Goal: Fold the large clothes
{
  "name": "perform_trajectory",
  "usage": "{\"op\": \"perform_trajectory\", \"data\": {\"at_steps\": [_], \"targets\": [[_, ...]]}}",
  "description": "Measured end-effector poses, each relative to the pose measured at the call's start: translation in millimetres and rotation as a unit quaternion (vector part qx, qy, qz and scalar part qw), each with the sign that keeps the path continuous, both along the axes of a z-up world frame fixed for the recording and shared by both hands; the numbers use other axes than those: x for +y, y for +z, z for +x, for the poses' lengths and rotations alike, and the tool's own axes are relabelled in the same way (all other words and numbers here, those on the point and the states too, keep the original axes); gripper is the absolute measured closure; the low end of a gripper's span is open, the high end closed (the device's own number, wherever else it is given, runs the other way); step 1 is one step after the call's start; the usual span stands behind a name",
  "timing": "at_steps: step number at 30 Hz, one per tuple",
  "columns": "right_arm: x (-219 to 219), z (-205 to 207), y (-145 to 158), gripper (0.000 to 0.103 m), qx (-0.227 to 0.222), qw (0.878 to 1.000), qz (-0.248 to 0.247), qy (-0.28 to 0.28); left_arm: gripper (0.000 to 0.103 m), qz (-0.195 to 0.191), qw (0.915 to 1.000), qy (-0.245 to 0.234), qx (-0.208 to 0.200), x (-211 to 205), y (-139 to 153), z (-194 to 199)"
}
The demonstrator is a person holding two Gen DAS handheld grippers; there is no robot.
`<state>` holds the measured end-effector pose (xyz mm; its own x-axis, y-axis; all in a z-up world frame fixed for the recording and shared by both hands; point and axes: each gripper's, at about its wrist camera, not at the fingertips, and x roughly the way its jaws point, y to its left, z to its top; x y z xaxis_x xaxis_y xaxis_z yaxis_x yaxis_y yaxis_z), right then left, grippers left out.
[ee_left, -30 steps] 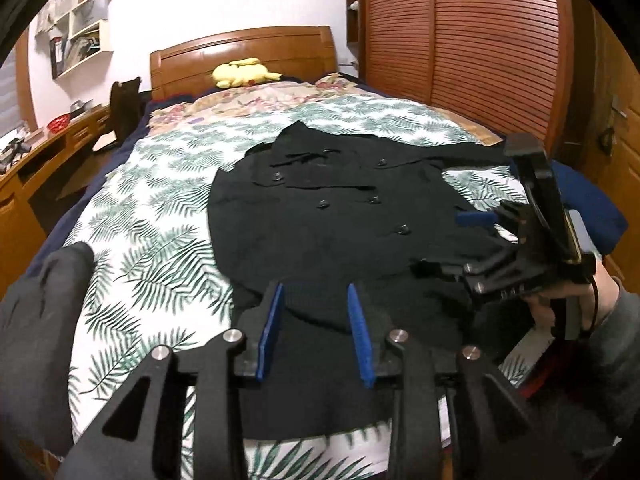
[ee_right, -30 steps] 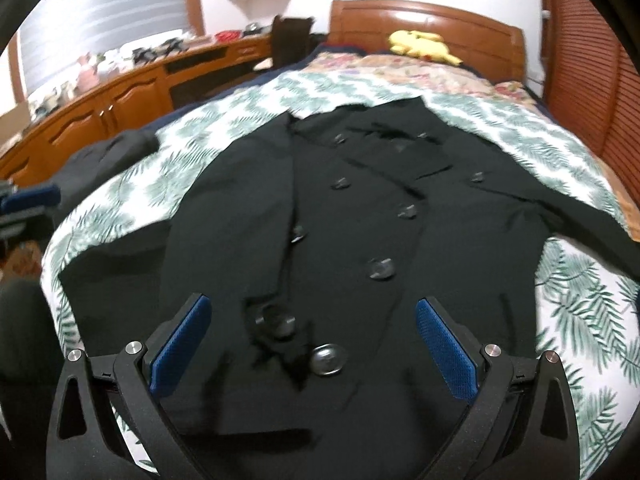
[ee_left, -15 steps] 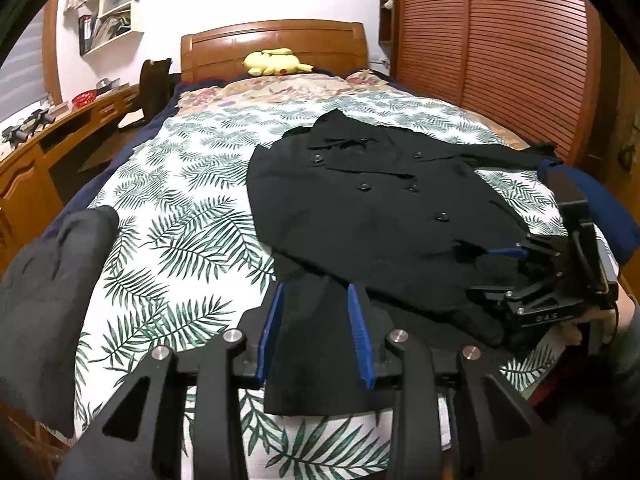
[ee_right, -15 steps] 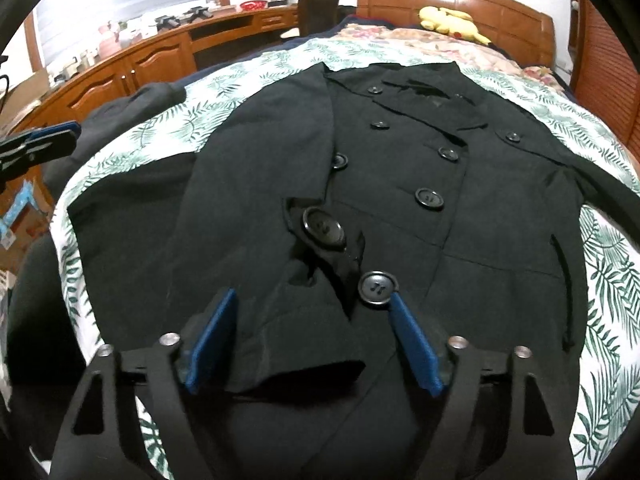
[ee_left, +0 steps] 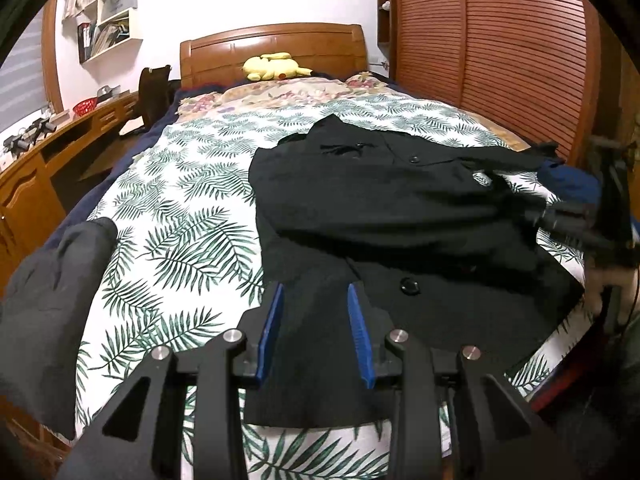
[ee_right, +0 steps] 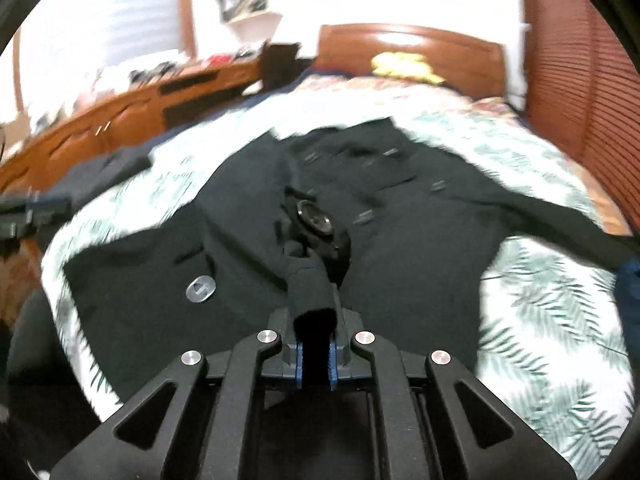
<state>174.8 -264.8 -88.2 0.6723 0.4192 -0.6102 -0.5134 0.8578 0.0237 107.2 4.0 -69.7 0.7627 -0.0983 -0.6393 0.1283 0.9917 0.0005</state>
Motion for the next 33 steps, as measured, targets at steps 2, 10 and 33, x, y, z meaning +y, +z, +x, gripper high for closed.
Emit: {"op": "perform_trajectory", "data": {"at_steps": [2,10,33], "targets": [[-20,5,7,0.098,-0.006,1.000,0.006,-0.027,0.072,0.002,1.0000,-0.002,-0.001,-4,1,1],[-61,21,-1,0.098,0.018,0.995,-0.020,-0.096,0.072,0.004,0.9999,-0.010,-0.010,-19,5,15],[-70,7,-13,0.037,0.059,0.991,-0.037,-0.113,0.072,-0.024,0.9963,-0.073,-0.038,-53,-7,109]]}}
